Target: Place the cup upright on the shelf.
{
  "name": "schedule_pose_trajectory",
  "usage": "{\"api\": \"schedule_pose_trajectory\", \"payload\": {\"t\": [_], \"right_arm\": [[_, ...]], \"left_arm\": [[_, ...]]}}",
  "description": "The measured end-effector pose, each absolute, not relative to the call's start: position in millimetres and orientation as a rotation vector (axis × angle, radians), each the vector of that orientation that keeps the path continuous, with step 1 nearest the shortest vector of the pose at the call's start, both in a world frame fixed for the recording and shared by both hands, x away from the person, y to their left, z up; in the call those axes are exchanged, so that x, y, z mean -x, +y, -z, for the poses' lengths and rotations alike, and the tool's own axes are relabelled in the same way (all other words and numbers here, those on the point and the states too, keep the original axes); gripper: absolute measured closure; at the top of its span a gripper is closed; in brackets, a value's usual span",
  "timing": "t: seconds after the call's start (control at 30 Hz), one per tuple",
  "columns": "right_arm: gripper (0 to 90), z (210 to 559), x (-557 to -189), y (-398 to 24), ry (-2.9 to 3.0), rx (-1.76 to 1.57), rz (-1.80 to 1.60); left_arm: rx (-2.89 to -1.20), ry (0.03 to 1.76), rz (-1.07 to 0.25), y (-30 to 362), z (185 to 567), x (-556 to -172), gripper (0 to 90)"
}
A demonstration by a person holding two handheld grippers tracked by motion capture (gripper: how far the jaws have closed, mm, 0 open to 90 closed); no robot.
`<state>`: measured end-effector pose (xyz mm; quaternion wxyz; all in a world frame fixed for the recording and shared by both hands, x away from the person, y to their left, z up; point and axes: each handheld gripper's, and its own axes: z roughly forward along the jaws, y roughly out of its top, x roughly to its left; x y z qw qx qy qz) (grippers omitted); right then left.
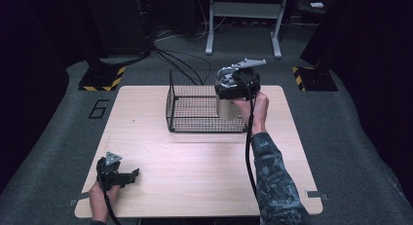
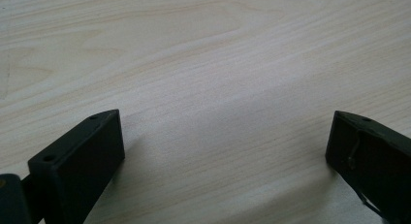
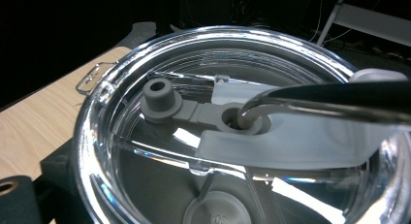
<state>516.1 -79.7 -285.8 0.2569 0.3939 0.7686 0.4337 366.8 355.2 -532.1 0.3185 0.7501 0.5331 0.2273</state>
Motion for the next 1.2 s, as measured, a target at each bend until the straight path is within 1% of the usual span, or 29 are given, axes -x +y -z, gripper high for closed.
{"api": "schedule_pose_trajectory", "payload": {"t": [0.4,0.67,0.87,1.2], "right_arm": [[3.5,284.9,-531.3,-73.8,2.082,-1.101,-1.176],[3.5,280.7,-548.2,-70.5,2.06,-1.12,-1.171],[3.5,283.0,-562.7,-69.3,2.041,-1.153,-1.179],[3.5,291.0,-575.1,-61.4,2.046,-1.16,-1.159]], "left_arm": [[-1.974,1.401,-0.598,355.2,532.1,-366.8,0.3],[-1.965,1.402,-0.599,354.8,532.7,-367.0,0.3],[-1.986,1.39,-0.604,356.0,532.1,-367.0,0.3],[-1.982,1.393,-0.603,355.7,532.2,-366.9,0.3]]}}
